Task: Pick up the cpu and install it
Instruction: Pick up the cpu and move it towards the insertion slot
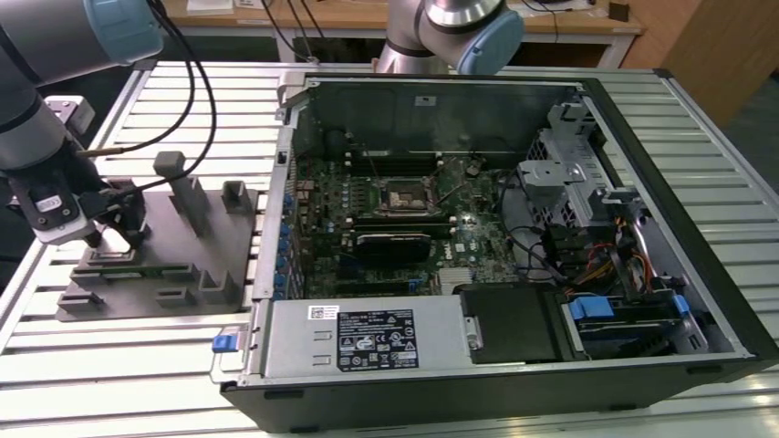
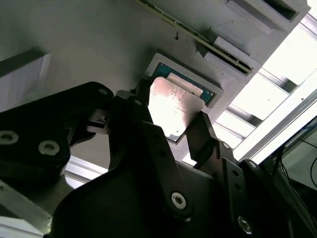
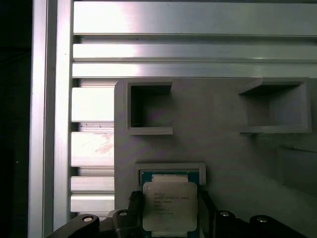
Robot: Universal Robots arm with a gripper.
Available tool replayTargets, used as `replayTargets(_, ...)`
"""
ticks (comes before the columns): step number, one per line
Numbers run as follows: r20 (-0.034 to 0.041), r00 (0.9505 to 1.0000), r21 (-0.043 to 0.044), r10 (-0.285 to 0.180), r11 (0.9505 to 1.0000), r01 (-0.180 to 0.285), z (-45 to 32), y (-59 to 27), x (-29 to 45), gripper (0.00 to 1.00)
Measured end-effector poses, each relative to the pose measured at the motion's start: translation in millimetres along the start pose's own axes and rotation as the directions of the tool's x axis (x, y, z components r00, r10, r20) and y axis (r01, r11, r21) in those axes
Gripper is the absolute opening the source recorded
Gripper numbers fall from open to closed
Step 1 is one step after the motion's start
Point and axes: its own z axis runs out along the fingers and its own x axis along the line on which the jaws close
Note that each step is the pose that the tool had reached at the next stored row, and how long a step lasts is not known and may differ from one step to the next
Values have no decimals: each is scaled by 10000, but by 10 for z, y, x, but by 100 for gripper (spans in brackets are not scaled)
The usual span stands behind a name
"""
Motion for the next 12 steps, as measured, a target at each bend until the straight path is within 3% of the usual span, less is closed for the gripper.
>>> replayTargets(7,1,10000,1,23,10000,-23,11,0,-12,55)
replayTargets(8,3,10000,-1,22,10000,-22,12,1,-13,62)
replayTargets(12,14,10000,1,22,10000,-22,-1,8,-9,62)
